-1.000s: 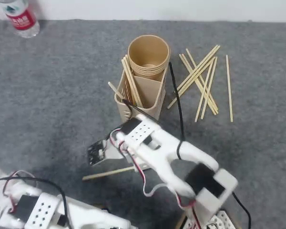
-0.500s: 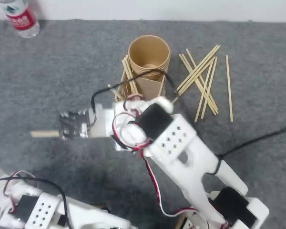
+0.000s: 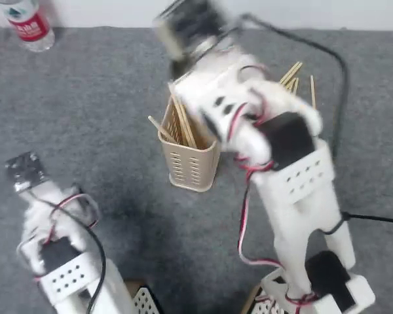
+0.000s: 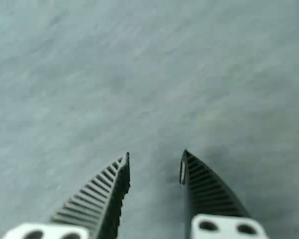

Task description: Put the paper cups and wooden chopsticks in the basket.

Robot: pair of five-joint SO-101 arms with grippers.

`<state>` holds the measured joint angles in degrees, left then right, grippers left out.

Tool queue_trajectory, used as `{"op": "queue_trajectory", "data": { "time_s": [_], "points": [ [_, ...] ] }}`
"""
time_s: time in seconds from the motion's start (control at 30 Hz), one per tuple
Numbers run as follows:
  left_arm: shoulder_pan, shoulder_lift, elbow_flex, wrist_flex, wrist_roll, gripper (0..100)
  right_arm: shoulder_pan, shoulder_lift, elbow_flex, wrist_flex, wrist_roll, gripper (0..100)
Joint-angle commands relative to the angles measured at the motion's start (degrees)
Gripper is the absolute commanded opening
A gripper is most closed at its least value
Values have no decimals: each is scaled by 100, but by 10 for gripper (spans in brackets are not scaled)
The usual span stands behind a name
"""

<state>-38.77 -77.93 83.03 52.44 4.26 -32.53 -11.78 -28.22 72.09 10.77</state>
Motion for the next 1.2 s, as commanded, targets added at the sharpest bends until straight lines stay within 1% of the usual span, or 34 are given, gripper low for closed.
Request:
{"op": "queue_trajectory", "data": {
  "time_s": [0.0,0.13,0.23,0.3,0.47,0.57,0.63,0.73,1.0,1.07,1.17],
  "points": [
    [1345,-18,-251,-1134,1310,174,277,-163,-264,110,-642,6],
    [2092,-18,505,-2295,1442,174,84,-171,229,-75,-642,6],
    [2462,-53,1033,-2787,1319,173,-75,-233,1002,-593,-642,6],
    [2497,-53,1007,-2708,1073,173,-136,-488,1881,-1226,-642,6],
    [2532,-53,1007,-2655,1029,173,-136,-1930,4545,-3301,-624,6],
    [2541,-53,1007,-2673,1029,173,-127,-2519,5547,-3908,-466,6],
    [2549,-53,1007,-2681,1029,173,-127,-2519,5758,-3952,-325,6],
    [2664,-53,1015,-2681,1011,173,-163,-2466,5960,-3960,-343,6],
    [2673,-53,1024,-2681,985,173,-286,-2712,6057,-3960,-343,8],
    [2690,-53,1024,-2681,826,173,-286,-2800,6066,-3925,-343,56],
    [2690,-53,1024,-2681,782,173,-312,-2949,6154,-3846,-343,199]
  ]
}}
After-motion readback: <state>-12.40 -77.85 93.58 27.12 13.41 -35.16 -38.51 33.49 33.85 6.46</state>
